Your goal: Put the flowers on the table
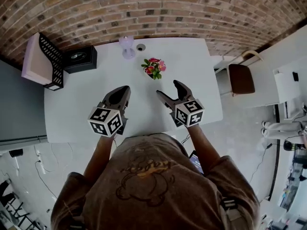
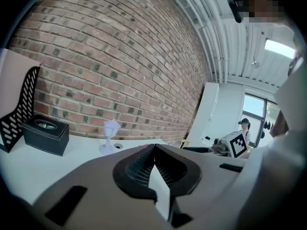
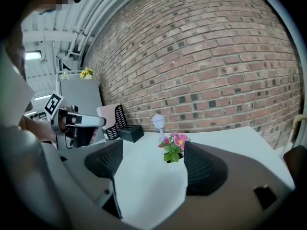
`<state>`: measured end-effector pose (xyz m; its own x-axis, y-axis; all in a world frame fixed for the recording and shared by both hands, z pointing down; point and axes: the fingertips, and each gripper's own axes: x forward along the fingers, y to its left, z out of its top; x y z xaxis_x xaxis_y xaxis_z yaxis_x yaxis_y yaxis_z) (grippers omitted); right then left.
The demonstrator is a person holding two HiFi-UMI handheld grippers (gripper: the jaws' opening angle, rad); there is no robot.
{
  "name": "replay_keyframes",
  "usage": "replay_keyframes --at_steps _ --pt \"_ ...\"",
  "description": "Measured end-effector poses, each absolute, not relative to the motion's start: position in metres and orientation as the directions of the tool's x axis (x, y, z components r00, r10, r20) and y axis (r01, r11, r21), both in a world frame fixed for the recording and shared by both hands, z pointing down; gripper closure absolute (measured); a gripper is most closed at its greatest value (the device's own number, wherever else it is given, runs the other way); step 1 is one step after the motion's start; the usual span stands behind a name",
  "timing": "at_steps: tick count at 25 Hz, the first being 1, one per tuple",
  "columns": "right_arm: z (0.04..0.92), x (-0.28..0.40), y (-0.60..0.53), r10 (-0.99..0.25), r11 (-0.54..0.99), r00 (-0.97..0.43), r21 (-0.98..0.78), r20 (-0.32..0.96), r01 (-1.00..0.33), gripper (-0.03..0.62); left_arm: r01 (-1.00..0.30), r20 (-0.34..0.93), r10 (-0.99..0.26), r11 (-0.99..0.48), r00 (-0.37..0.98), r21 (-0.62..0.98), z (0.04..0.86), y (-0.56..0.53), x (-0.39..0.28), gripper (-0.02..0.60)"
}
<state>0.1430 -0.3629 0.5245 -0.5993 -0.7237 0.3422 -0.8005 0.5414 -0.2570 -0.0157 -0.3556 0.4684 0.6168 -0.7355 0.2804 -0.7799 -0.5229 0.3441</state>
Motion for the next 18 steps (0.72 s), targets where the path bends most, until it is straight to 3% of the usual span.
replay_keyframes --at_steps 14,18 --pt "0.476 0.173 -0.32 -0.819 0.449 -0.507 -0.252 0.268 -0.858 0.221 -0.783 0.258 -0.742 -0.556 0.619 0.28 0.453 -0.352 -0.015 0.56" --pt "0.479 0.172 -0.32 -0.826 0.448 -0.503 -0.243 0.257 -0.86 0.257 -0.785 0.247 -0.748 -0.556 0.616 0.272 0.453 -0.352 -0.019 0.56"
